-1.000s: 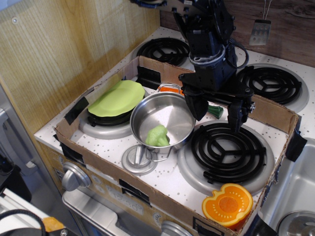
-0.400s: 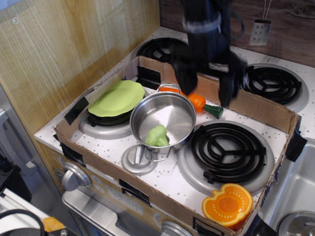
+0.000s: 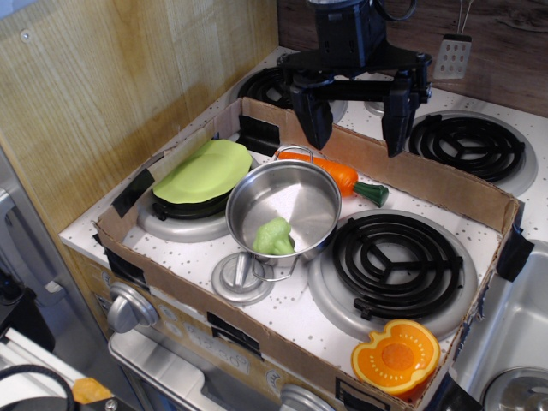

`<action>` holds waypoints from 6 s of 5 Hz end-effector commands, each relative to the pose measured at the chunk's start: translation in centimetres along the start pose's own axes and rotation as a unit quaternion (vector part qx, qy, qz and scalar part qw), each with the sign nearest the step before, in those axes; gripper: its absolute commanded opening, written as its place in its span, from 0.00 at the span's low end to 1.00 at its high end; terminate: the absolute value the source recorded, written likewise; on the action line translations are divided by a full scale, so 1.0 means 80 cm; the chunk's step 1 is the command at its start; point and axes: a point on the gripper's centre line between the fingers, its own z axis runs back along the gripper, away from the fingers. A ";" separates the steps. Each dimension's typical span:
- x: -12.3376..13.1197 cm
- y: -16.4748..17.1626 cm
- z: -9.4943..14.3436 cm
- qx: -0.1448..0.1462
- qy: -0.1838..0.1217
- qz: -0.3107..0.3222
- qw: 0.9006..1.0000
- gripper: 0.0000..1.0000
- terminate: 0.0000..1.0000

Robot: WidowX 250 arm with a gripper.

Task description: Take broccoli out of pan

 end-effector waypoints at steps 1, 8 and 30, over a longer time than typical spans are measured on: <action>-0.004 0.031 -0.020 0.010 -0.019 0.087 0.996 1.00 0.00; -0.006 0.084 -0.070 0.064 -0.037 0.075 0.994 1.00 0.00; 0.009 -0.067 0.006 0.140 -0.052 0.108 0.983 1.00 0.00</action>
